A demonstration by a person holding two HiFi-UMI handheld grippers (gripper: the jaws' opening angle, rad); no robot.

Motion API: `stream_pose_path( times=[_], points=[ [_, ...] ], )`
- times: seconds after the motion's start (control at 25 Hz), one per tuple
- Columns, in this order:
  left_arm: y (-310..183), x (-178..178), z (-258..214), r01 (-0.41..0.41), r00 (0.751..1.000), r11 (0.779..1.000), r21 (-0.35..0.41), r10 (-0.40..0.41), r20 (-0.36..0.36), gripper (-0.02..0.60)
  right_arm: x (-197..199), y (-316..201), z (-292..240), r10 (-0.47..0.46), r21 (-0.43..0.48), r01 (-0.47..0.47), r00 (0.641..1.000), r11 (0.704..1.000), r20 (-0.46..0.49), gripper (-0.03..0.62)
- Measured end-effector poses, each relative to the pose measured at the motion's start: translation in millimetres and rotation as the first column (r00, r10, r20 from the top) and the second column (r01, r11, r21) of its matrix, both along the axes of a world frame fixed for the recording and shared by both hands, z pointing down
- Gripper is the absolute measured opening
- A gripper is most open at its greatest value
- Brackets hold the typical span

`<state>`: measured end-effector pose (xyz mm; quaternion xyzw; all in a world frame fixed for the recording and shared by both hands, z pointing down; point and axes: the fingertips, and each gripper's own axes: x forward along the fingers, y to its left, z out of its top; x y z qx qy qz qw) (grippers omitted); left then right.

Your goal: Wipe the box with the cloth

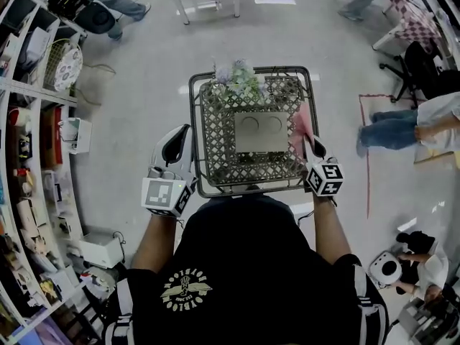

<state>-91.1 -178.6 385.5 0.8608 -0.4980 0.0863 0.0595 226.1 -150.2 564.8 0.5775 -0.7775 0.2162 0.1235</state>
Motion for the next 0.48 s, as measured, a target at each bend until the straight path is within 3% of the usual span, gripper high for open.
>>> stream_pose_path(
  times=[0.2,0.48],
  points=[
    [-4,4,-14,-0.041,0.999,0.999,0.028,0.042,-0.022,0.000,-8,6,-86,0.003,0.167,-0.001,1.000,0.986,-0.012,0.017],
    [-6,-1,-42,-0.041,0.998,0.994,0.103,0.045,-0.042,0.000,-17,24,-188,0.007,0.346,0.009,0.999,0.938,-0.045,0.017]
  ],
)
